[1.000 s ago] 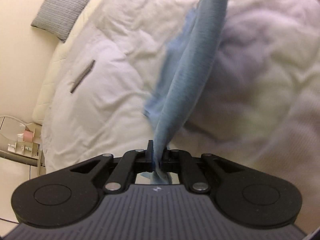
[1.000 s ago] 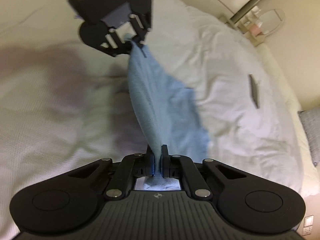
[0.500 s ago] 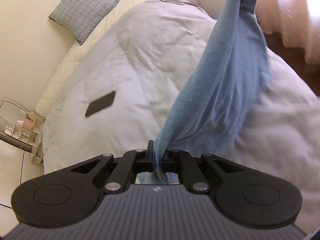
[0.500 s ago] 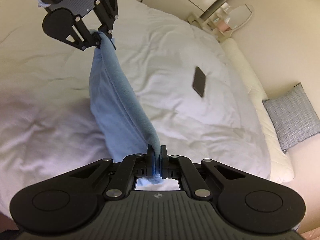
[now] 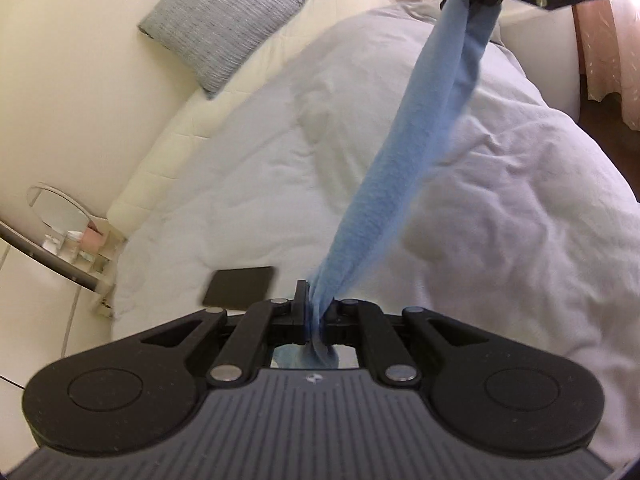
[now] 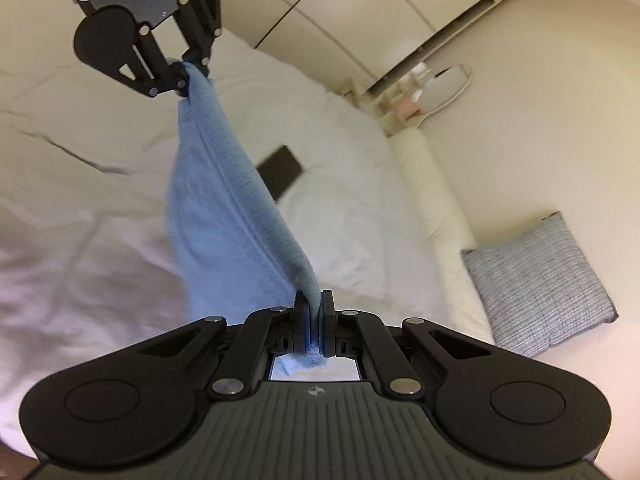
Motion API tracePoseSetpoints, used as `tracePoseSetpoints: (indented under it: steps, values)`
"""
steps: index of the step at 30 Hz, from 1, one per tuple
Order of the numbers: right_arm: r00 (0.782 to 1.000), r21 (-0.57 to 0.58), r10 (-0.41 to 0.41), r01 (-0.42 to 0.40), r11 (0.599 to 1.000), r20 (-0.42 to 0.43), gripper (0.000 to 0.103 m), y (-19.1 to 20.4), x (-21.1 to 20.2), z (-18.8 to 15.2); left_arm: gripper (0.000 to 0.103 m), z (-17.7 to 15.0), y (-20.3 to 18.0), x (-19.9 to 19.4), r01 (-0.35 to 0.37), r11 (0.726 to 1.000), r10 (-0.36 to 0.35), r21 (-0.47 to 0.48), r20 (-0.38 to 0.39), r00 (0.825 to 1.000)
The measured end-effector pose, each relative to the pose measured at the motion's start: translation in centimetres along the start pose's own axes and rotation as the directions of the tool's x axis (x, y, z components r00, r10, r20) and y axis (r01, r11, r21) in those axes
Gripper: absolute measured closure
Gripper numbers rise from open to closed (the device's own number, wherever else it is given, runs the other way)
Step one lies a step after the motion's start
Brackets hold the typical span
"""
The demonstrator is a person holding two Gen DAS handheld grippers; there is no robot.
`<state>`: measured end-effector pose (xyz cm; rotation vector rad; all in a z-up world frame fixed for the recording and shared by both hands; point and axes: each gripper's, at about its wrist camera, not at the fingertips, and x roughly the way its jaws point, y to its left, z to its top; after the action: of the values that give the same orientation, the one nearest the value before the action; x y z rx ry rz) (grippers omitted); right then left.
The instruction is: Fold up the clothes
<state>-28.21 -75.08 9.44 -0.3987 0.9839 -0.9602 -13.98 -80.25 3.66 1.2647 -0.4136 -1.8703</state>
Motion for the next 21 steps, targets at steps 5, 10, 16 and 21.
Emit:
tracePoseSetpoints:
  steps: [5,10,16,21]
  values:
    - [0.999,-0.014,0.019,-0.02,1.0,-0.025,0.102,5.7,3.6,-6.9,0.099,-3.8,-9.9,5.0,0.051,0.999,-0.051,-0.001,-0.036,0.998]
    - [0.997,-0.027,0.042,-0.044,0.999,-0.058,0.102,12.4,7.3,-13.9,0.098,-8.6,-16.8,7.1,-0.014,1.0,0.013,-0.024,-0.026,1.0]
    - [0.999,-0.011,-0.036,0.035,0.999,-0.031,0.098,17.4,7.7,-17.4,0.097,-10.0,-18.7,6.8,-0.119,0.992,0.12,-0.039,0.038,0.992]
    - [0.995,-0.046,-0.101,0.101,0.994,0.001,0.089,19.3,6.9,-17.7,0.092,-10.7,-19.0,6.4,-0.149,0.986,0.154,-0.072,0.073,0.985]
